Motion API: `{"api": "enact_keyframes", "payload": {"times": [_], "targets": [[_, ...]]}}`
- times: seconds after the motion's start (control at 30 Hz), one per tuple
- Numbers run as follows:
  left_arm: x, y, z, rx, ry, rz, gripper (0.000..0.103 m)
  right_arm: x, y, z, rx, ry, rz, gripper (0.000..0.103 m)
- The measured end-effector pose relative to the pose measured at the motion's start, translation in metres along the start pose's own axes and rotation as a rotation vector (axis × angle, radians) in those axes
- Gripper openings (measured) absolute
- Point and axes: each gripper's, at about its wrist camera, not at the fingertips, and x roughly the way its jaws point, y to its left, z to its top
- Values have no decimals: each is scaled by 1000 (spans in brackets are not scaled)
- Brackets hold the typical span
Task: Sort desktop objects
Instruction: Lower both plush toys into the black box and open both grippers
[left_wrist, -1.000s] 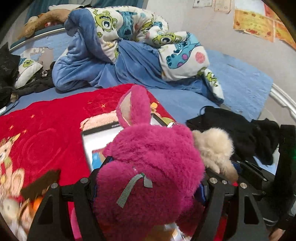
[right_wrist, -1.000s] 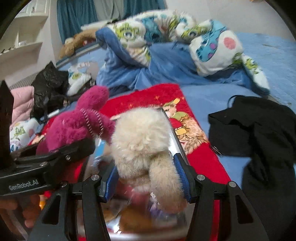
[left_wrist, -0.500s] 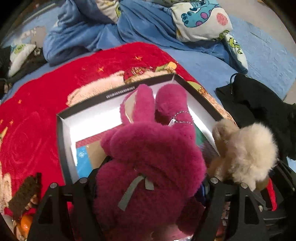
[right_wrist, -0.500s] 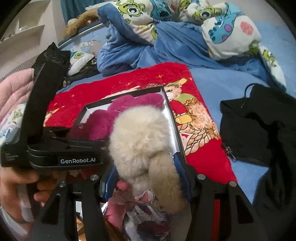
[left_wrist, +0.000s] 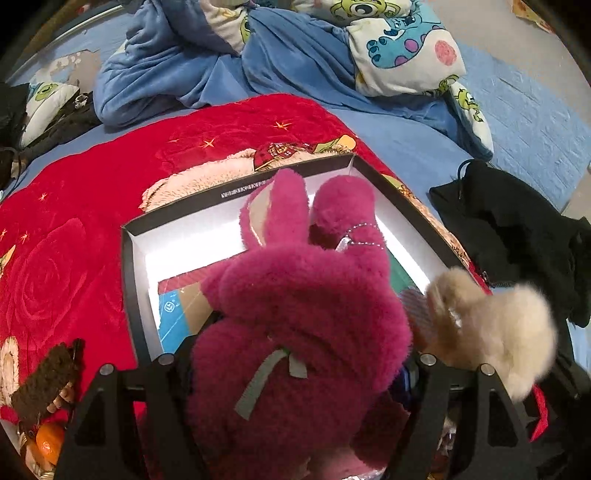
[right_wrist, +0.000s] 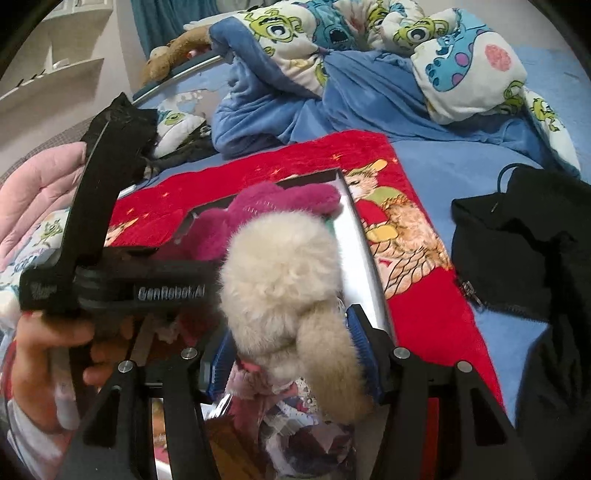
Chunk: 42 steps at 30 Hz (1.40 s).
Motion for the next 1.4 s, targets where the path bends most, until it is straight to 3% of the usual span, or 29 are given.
{"api": "enact_keyframes", "payload": {"times": [0.17, 0.37, 0.47, 0.53, 0.57, 0.63, 0.7, 0.8, 0.97, 1.4], "targets": [[-3, -1, -1, -2, -14, 2, 79, 2, 8, -9, -44, -5, -23, 56], [-5, -1, -1, 3, -18, 3, 79, -4, 2, -11, -14, -42, 20, 63], [-5, -1, -1, 6, -20, 2, 79, -6, 3, -12, -12, -61, 61, 76], [-7, -1, 0, 5, -25, -7, 83, -8, 9, -12, -39, -74, 69, 98], [-8, 0, -1, 0, -22, -10, 84, -7, 12, -13, -55, -76, 57, 102], [-9, -1, -2, 3, -19, 0, 97, -6, 19, -14, -87, -74, 29, 103], [-14, -4, -3, 16, -42, 3, 103, -5, 20, -14, -92, -72, 10, 103], [-25, -11, -6, 59, -80, 12, 103, -8, 17, -14, -78, -85, -4, 103], [-28, -21, -8, 102, -77, 11, 103, -18, 8, -14, -36, -122, -5, 103], [-70, -23, -14, 92, -161, -7, 103, -37, 18, -13, -73, -160, -36, 103]]}}
